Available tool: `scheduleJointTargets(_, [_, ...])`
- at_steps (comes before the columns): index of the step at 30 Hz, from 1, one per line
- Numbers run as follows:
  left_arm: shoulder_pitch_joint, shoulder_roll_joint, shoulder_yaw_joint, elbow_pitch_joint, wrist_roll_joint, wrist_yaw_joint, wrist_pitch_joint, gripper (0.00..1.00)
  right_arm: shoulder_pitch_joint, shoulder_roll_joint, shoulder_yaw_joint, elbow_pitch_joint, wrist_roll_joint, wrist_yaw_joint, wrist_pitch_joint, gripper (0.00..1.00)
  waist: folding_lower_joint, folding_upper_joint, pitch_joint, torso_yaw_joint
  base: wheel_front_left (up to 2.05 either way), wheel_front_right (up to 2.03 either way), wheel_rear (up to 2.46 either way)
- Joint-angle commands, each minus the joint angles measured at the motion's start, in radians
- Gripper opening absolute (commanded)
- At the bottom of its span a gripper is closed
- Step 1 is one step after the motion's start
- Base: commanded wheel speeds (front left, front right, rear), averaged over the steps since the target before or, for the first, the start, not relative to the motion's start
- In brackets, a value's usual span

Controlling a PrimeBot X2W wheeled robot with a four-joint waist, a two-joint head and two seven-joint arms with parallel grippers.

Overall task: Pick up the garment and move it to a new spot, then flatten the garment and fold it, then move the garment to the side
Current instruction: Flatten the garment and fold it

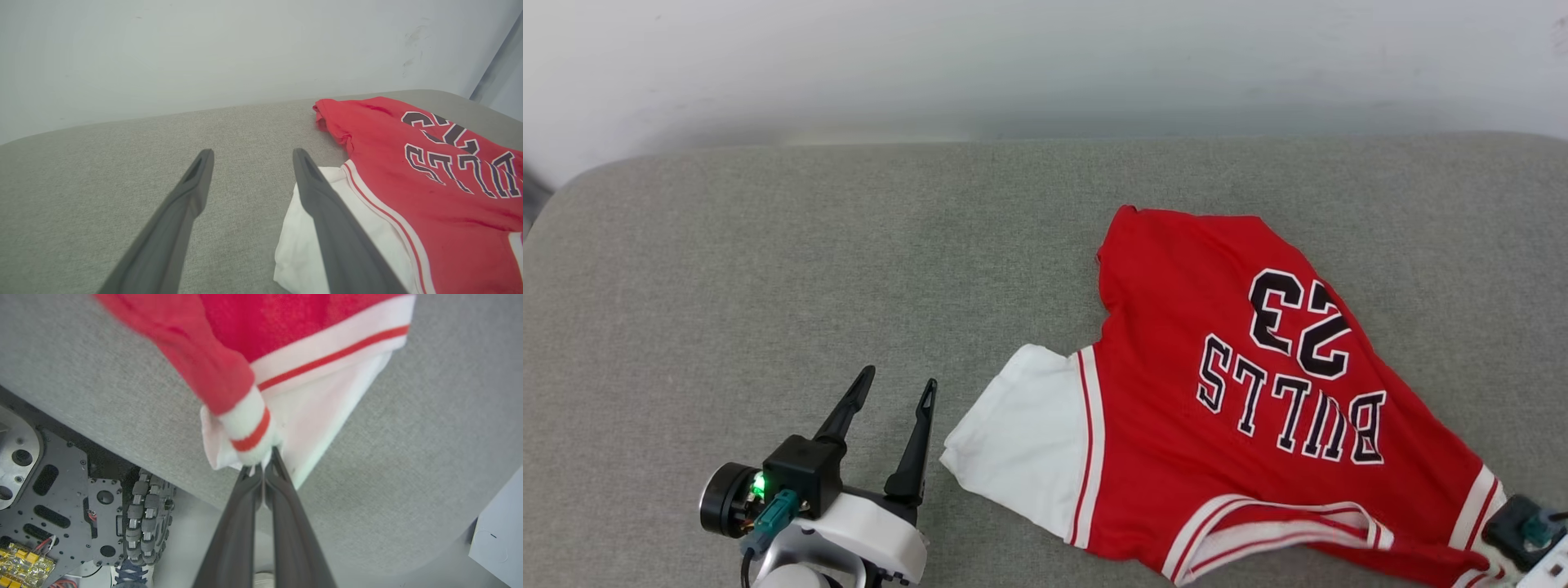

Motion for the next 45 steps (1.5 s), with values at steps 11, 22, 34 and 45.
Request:
scheduleJointTargets(11, [0.041, 0.009, 0.008, -0.013, -0.017, 0.022, 0.001, 1.00, -0.063, 0.102, -0.213, 0.047, 0.065, -0.001, -0.138, 1.00, 0.0000, 0.0000, -0.045, -0.024, 0.00, 0.00, 0.00])
scheduleJointTargets(22, [0.056, 0.039, -0.012, -0.110, -0.031, 0.019, 0.117, 1.00, 0.056, 0.466, -0.616, -0.179, -0.014, -0.001, -0.191, 1.00, 0.0000, 0.0000, -0.017, -0.072, 0.00, 0.00, 0.00])
scheduleJointTargets(34, [0.114, 0.141, -0.015, -0.295, -0.087, 0.090, 0.649, 1.00, 0.158, 0.791, -0.707, -0.356, -0.155, -0.001, -0.283, 1.00, 0.0000, 0.0000, 0.069, -0.144, 0.00, 0.00, 0.00])
scheduleJointTargets(45, [0.110, 0.196, -0.008, -0.279, -0.098, 0.117, 0.819, 1.00, 0.114, 0.813, -0.674, -0.308, -0.153, -0.001, -0.341, 1.00, 0.0000, 0.0000, 0.139, -0.209, 0.00, 0.00, 0.00])
